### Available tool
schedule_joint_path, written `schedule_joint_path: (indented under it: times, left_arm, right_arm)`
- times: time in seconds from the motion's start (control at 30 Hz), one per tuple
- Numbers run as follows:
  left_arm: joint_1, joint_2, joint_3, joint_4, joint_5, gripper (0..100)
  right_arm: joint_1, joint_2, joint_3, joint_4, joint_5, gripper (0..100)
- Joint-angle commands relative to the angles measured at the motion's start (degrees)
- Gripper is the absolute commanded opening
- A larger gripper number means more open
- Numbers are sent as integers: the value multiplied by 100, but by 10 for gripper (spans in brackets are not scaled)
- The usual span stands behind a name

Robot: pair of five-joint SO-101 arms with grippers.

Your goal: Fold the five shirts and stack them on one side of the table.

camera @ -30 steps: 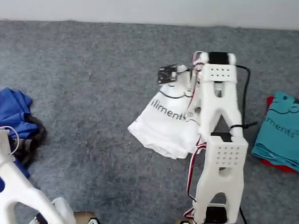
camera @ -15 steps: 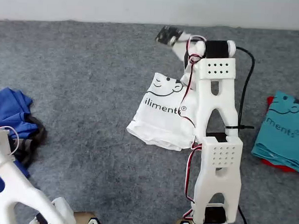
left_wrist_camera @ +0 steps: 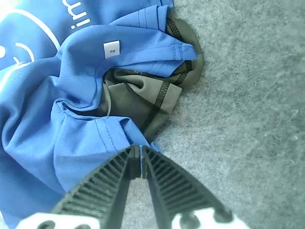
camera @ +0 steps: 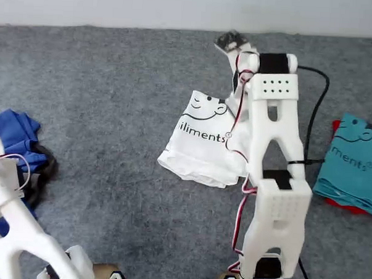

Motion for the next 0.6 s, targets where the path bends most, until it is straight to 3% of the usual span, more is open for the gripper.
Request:
schedule_joint_path:
  times: [0.0,0.23,0.57]
  left_arm:
    - [35,-88,-31,-70,26,19]
    - [35,-88,-31,-35,26,19]
    - [35,-88,-22,-26,35,19]
  right_arm:
    - [57,-963,1574,233,-325,9]
    - [119,-796,3209,-558,-1108,9]
    - [-1095,-409,3402,-884,-1609,9]
